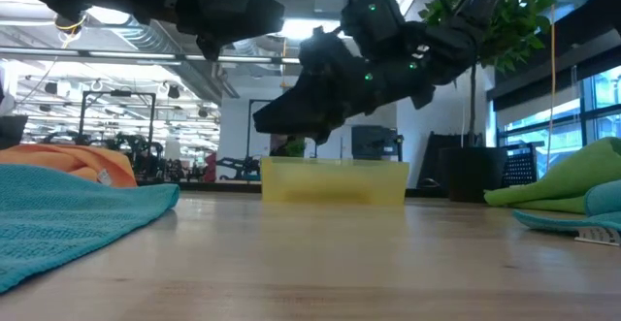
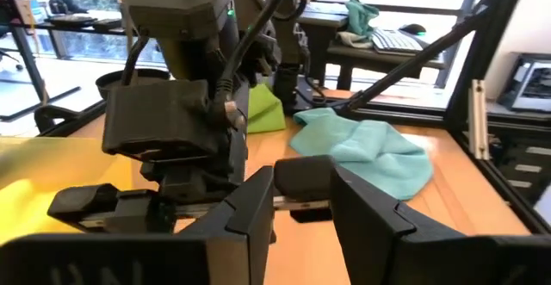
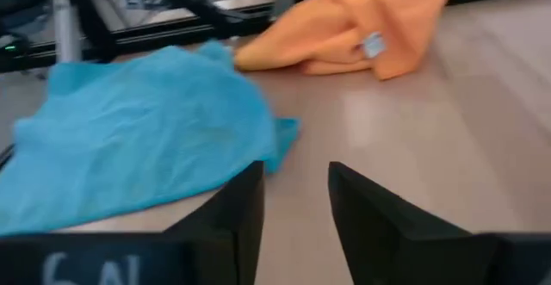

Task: Fold microfiber towels
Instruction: Fold the left blue microfiber towel

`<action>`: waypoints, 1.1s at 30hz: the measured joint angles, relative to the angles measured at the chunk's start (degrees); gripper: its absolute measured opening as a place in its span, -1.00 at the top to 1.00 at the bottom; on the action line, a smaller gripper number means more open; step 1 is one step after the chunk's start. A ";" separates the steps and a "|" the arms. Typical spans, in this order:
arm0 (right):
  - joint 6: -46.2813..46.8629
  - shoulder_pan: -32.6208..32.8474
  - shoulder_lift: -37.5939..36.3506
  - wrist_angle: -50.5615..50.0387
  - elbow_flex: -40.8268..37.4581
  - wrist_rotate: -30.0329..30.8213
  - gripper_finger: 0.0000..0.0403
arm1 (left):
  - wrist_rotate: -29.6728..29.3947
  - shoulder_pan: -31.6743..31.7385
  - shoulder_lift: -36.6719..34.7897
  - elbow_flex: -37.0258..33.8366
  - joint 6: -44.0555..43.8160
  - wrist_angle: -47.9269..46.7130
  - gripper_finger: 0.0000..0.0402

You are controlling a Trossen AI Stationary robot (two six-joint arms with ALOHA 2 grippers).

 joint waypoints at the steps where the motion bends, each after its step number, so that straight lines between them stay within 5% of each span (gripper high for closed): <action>1: -0.02 0.43 -0.36 -0.10 -0.71 -0.58 0.42 | -0.19 -0.20 0.00 0.00 0.22 0.01 0.46; 11: -1.80 3.28 -3.81 -3.50 -5.22 -2.98 0.74 | -2.67 -0.15 -1.36 1.17 3.81 0.09 0.46; 19: -0.47 7.52 -12.98 -9.39 -11.64 -2.21 0.80 | -1.50 -0.46 -11.41 15.87 -4.12 -38.62 0.46; 25: -0.52 11.07 -17.80 -13.45 -14.98 0.59 0.80 | 0.20 -0.58 -10.87 15.05 -9.49 -53.91 0.46; 29: 0.49 10.94 -24.30 -27.37 -12.98 0.24 0.80 | 7.47 2.11 -12.15 17.45 -23.99 -71.99 0.46; 33: 0.47 12.73 -29.10 -31.83 -12.60 4.95 0.80 | 10.55 1.26 -11.23 16.82 -33.12 -79.29 0.46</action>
